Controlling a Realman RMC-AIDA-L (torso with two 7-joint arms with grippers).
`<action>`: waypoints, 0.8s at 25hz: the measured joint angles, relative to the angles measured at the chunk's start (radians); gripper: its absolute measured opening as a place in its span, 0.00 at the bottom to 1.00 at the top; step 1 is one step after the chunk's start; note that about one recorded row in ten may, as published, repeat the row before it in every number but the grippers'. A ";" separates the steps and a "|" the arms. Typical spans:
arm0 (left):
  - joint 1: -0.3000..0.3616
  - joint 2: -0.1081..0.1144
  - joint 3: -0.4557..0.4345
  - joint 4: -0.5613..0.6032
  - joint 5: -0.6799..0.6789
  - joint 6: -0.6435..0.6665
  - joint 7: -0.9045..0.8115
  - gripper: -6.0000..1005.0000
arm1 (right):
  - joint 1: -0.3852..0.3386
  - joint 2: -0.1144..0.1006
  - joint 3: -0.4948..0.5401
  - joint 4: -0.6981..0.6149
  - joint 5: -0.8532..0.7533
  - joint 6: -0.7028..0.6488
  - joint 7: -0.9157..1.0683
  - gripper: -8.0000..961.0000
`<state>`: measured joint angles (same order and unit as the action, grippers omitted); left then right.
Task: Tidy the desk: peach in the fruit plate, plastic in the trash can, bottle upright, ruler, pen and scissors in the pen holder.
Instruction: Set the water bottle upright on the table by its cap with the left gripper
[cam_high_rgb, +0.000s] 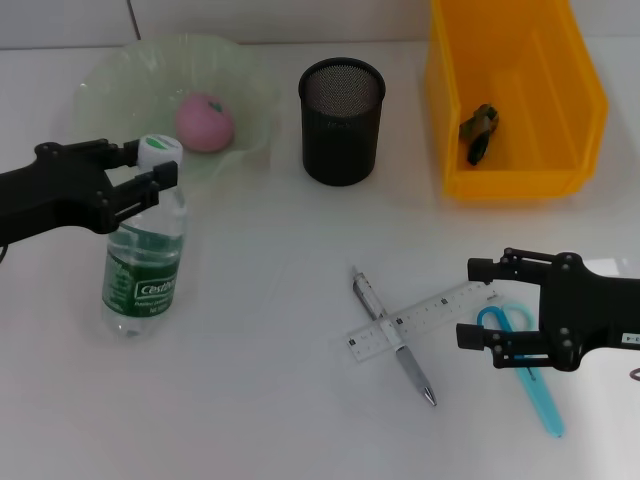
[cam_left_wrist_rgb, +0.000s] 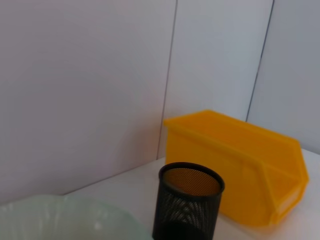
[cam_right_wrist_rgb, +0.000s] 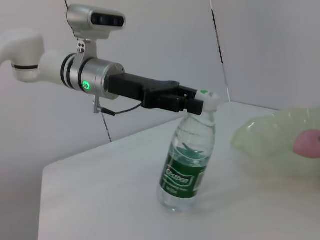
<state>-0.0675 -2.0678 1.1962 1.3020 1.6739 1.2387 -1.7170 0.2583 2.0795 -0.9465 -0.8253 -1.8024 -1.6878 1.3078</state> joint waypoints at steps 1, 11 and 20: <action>-0.002 0.000 -0.014 -0.016 -0.012 0.003 0.013 0.50 | 0.000 0.000 0.000 -0.006 0.000 0.000 0.005 0.85; -0.012 0.000 -0.036 -0.123 -0.138 0.025 0.142 0.53 | 0.000 0.001 -0.002 -0.021 0.000 0.000 0.025 0.85; -0.021 -0.005 -0.034 -0.141 -0.151 0.052 0.269 0.55 | -0.006 0.001 -0.002 -0.029 -0.002 -0.010 0.026 0.85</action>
<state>-0.0888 -2.0726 1.1619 1.1610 1.5227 1.2904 -1.4475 0.2521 2.0801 -0.9481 -0.8545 -1.8040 -1.6982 1.3334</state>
